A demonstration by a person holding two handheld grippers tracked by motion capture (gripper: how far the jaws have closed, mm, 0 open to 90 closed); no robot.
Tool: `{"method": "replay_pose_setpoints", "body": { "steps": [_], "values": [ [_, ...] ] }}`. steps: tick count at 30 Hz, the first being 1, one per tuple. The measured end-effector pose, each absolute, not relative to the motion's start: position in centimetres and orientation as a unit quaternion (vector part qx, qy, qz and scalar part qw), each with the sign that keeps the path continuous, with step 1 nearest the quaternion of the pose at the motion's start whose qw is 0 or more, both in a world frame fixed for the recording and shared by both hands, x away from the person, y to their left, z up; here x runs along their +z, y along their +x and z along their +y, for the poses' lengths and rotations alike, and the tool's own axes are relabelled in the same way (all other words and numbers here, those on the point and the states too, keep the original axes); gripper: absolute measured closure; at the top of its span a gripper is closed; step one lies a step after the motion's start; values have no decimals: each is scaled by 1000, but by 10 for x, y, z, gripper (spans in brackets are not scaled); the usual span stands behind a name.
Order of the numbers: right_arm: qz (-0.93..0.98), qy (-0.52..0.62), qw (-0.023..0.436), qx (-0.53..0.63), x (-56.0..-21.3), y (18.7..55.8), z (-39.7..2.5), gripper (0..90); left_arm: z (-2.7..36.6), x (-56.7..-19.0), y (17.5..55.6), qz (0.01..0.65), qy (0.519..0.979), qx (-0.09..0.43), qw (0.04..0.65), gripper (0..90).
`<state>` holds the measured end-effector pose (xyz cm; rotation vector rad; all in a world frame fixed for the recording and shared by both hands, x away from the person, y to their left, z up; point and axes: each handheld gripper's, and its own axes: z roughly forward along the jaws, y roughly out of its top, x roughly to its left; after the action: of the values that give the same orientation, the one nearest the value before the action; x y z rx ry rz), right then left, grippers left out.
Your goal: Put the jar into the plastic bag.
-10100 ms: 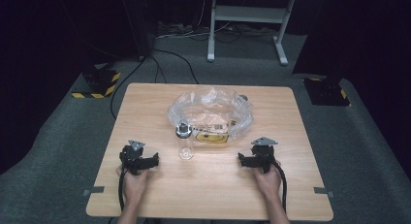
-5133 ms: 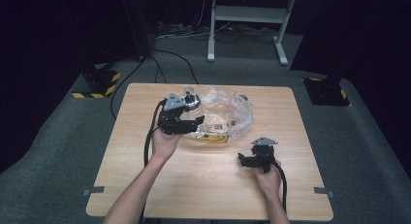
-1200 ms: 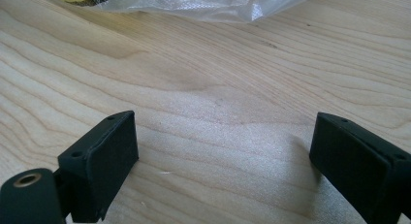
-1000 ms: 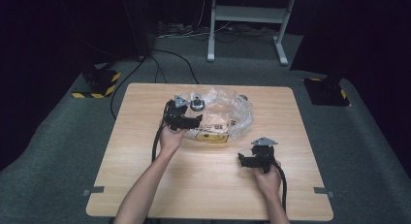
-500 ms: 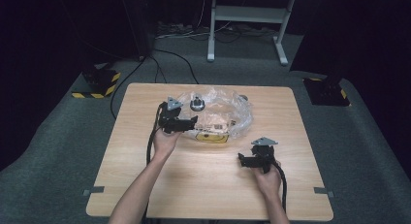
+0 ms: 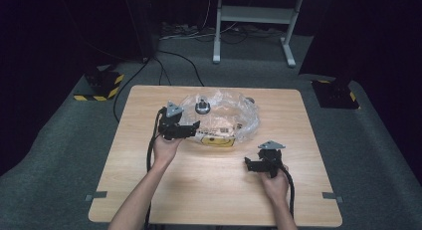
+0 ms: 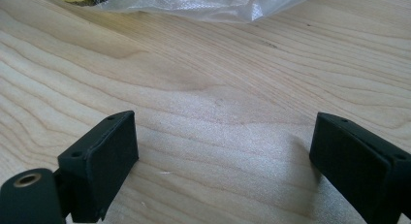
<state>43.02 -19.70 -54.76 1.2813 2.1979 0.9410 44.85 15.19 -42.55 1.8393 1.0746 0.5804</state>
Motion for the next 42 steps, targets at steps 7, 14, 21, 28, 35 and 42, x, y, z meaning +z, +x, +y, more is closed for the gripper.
{"method": "replay_pose_setpoints", "body": {
  "steps": [7,14,21,28,35,42],
  "values": [
    [792,462,213,339,-548,430,-197,99,156,-423,443,431,744,238,452,198],
    [792,461,213,339,-548,430,-197,98,159,-422,438,432,743,236,453,198],
    [792,461,213,339,-548,430,-197,99,164,-421,430,434,738,236,460,198],
    [792,461,213,339,-548,430,-197,99,170,-423,422,436,733,238,464,198],
    [791,462,212,339,-548,430,-197,99,172,-422,416,435,731,240,468,197],
    [791,462,212,339,-548,430,-197,99,175,-422,408,434,730,238,471,197]
  ]
}}
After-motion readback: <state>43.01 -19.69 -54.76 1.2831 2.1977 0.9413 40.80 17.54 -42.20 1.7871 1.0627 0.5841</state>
